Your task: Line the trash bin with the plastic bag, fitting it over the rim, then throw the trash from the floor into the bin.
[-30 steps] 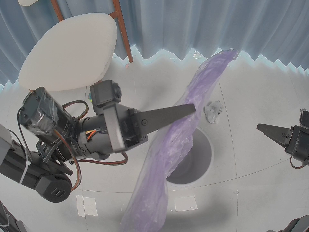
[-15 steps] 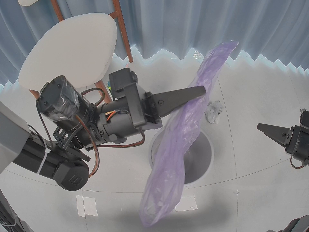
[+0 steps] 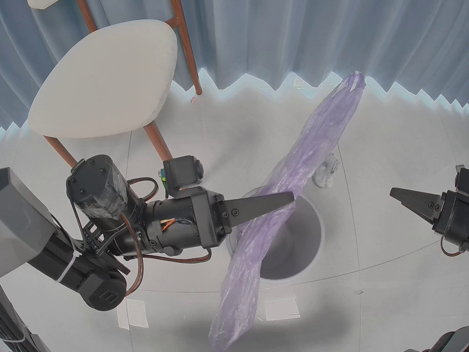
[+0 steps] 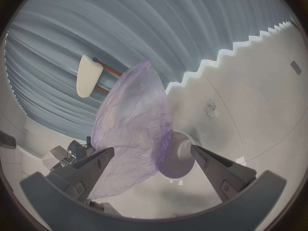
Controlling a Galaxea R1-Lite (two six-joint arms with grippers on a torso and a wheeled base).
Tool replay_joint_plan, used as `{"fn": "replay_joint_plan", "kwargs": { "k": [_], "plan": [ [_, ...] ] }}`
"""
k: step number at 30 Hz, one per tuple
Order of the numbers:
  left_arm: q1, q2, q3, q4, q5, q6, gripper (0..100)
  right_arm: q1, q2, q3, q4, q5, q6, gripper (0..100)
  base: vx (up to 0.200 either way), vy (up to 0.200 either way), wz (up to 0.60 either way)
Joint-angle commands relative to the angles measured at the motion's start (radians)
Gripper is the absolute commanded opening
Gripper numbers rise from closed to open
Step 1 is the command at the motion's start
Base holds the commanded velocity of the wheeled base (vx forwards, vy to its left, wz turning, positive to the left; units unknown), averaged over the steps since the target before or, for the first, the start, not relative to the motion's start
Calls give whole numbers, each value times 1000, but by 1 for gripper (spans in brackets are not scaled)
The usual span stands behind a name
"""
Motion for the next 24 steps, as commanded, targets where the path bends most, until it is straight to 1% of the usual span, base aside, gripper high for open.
{"fn": "replay_joint_plan", "kwargs": {
  "k": [1, 8, 14, 17, 20, 21, 22, 24],
  "plan": [
    [3, 0, 40, 0, 4, 72, 0, 1, 4, 6, 0, 1, 0, 100, 0, 0, 0],
    [15, -22, 69, 0, 6, 89, 0, 1, 37, 8, -2, 1, 3, 100, 0, 0, 0],
    [30, -97, 94, 1, 4, 89, 0, 2, 56, 2, -3, 1, 20, 100, 0, 0, 0],
    [30, -139, 135, 1, 0, 88, 0, 14, 51, -9, -11, 1, 72, 100, 0, 0, 0],
    [29, -143, 155, 1, -3, 88, 0, 54, 44, -14, -46, 1, 166, 100, 0, 0, 0],
    [29, -143, 155, 1, -3, 88, 0, 56, 44, -14, -49, 1, 170, 100, 0, 0, 0],
    [30, -135, 152, 1, -3, 91, 0, 74, 42, -14, -79, 1, 212, 100, 0, 0, 0],
    [30, -126, 151, 1, -3, 108, 0, 82, 45, -6, -92, -1, 220, 100, 0, 0, 0]
  ]
}}
